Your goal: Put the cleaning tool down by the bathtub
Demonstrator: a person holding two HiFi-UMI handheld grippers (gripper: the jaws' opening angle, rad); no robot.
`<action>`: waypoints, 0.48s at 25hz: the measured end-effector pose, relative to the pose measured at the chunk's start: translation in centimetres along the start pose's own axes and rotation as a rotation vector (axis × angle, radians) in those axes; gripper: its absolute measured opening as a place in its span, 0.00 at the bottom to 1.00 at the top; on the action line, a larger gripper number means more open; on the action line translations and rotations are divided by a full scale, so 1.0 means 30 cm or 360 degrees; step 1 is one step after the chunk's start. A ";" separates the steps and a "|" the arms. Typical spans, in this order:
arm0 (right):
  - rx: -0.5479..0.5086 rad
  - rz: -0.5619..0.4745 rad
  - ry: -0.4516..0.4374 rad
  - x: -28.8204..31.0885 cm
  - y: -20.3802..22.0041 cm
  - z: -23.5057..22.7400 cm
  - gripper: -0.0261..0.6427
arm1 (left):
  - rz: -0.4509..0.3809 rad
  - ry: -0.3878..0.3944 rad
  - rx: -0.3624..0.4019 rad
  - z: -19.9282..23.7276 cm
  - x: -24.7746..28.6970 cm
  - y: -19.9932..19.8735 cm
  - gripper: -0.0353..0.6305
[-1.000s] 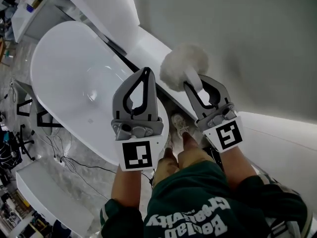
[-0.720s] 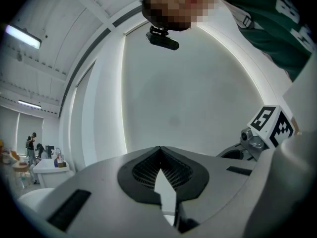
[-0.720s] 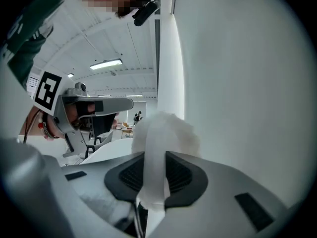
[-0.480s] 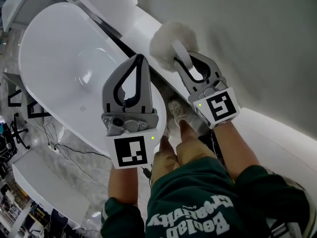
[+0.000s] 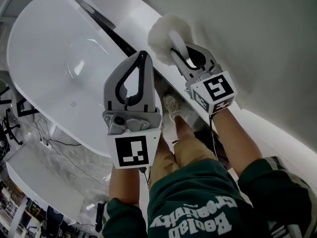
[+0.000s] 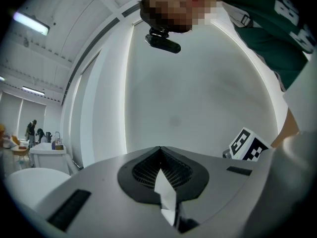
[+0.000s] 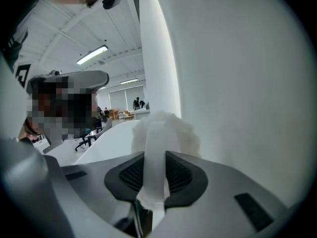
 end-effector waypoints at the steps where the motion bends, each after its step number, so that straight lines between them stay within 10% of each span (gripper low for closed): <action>1: 0.0007 0.0021 -0.0007 0.017 0.016 0.001 0.18 | -0.0007 0.0011 -0.0013 -0.004 0.003 0.012 0.06; 12: 0.0064 0.0233 -0.0032 0.170 0.213 -0.022 0.18 | -0.0048 -0.0009 -0.0099 -0.024 0.043 0.109 0.06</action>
Point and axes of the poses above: the fingertips, and each gripper's own axes: x forward along the fingers, z to its left, y out of its underside, the point moved 5 cm from there along -x, backward along the fingers, and after that the axes turned 15 degrees about y, right-handed, at the moved point
